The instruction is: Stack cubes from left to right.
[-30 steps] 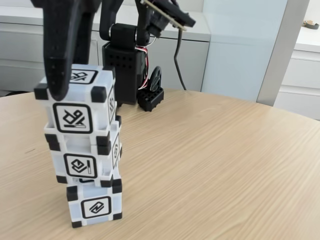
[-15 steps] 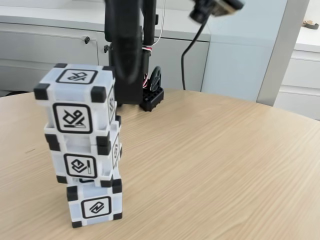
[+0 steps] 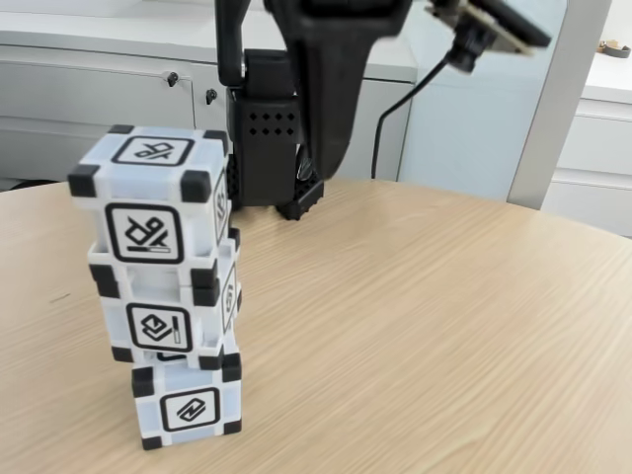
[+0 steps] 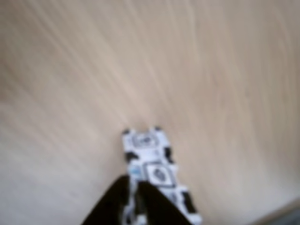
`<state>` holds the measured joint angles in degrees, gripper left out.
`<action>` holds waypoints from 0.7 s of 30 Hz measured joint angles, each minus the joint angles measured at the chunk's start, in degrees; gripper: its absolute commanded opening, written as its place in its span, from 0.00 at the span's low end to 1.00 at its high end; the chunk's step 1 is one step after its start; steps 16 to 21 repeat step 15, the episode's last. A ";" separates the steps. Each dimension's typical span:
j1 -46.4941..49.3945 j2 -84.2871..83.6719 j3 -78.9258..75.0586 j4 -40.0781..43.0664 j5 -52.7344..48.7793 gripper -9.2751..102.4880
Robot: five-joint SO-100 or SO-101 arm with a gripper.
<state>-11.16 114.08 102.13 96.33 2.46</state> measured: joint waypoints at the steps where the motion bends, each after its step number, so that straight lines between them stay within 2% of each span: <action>1: -0.44 0.00 0.09 0.00 0.00 0.08; 21: -0.35 0.00 0.09 0.00 -0.53 0.08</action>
